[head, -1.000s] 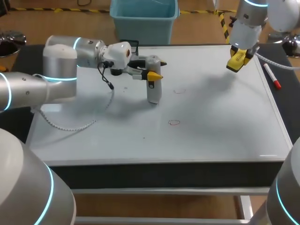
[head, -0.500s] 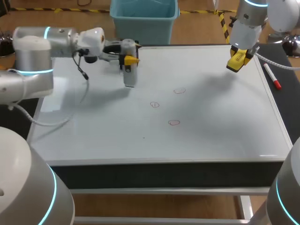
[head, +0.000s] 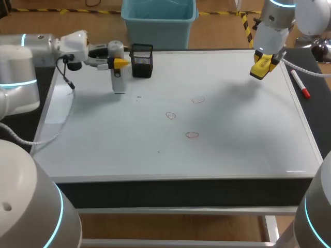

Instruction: Pick up the inspection probe, press it on each red-marked spot on the whiteboard one by one, put down the probe, pick up the eraser, and wipe off all the red marks.

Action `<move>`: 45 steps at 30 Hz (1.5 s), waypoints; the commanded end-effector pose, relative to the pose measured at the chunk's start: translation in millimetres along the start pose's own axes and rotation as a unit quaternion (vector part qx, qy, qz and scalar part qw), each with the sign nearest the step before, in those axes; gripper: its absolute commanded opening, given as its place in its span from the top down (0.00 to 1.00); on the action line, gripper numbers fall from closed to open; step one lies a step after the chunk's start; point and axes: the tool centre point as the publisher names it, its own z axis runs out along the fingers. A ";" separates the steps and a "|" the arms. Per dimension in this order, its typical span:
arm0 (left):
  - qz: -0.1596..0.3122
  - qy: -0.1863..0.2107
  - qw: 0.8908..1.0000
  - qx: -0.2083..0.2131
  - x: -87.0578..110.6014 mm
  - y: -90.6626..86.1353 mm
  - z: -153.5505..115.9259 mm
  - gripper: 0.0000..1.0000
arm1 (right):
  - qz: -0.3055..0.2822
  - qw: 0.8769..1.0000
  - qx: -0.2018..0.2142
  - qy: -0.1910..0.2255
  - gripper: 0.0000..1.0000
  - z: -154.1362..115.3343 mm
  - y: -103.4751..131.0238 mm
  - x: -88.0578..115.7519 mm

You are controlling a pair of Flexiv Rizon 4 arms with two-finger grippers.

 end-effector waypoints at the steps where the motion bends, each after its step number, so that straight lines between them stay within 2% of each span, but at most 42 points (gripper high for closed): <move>1: -0.002 -0.012 1.000 0.007 -0.2 4.5 -12.9 1.00 | -0.001 1.000 0.000 0.002 1.00 -1.4 -0.8 0.1; 13: -0.004 -0.034 0.999 0.023 -14.5 6.1 -37.3 1.00 | -0.001 1.000 0.000 0.002 1.00 -1.4 -0.8 0.1; 19: -0.001 -0.032 0.999 0.017 -20.4 -4.4 -39.2 1.00 | -0.001 1.000 0.000 0.002 1.00 -1.4 -0.8 0.1; 30: -0.001 -0.032 0.999 0.017 -20.4 -4.4 -39.2 1.00 | -0.003 1.000 0.002 0.001 1.00 -1.4 0.3 -1.9; 32: -0.001 -0.032 0.999 0.017 -20.4 -4.4 -39.2 1.00 | -0.029 0.999 0.008 0.011 1.00 -3.3 14.5 -11.3; 35: -0.001 -0.032 0.999 0.017 -20.4 -4.4 -39.2 1.00 | -0.073 0.997 0.019 0.027 1.00 -6.3 49.1 -29.1; 38: -0.001 -0.032 0.999 0.017 -20.4 -4.4 -39.2 1.00 | -0.115 0.993 0.024 0.024 1.00 -9.8 80.4 -41.3; 45: -0.001 -0.032 0.999 0.017 -20.4 -4.4 -39.2 1.00 | -0.204 0.978 -0.004 0.037 1.00 -10.8 136.9 -70.6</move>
